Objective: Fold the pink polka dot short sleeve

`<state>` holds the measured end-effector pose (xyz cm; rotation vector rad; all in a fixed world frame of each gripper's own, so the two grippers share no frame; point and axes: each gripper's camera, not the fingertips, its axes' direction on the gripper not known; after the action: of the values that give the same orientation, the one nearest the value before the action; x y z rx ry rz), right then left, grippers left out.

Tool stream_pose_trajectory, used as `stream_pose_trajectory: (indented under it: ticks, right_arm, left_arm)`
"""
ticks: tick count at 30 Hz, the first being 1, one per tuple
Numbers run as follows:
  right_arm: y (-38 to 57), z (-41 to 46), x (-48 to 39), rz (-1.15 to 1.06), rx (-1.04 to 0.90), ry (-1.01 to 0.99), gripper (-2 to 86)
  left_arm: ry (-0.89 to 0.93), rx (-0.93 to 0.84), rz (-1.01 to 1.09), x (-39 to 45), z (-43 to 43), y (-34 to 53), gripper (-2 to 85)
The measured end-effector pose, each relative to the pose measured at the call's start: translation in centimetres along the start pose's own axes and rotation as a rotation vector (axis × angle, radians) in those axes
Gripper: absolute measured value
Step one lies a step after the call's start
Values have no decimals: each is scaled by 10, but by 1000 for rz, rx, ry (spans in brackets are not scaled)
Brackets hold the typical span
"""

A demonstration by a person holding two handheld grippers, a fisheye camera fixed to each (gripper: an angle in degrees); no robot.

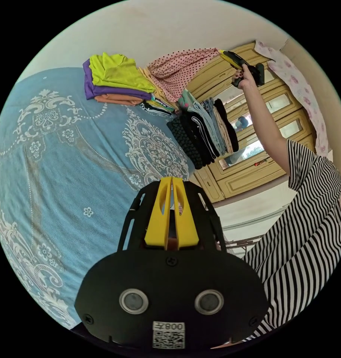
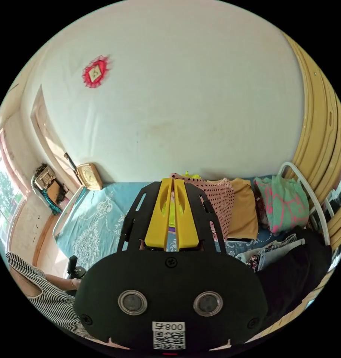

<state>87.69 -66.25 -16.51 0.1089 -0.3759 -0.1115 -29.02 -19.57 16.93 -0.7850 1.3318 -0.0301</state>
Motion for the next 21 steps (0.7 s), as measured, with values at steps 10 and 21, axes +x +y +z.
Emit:
stream_pose_trajectory:
  ticks: [10, 21]
  right_arm:
    - [-24, -103, -194, -254, 74, -318, 4]
    - [20, -86, -332, -321, -34, -640, 3]
  left_arm:
    - [-191, 300, 103, 68, -163, 61, 92]
    - [-245, 575, 145, 132, -297, 177, 24]
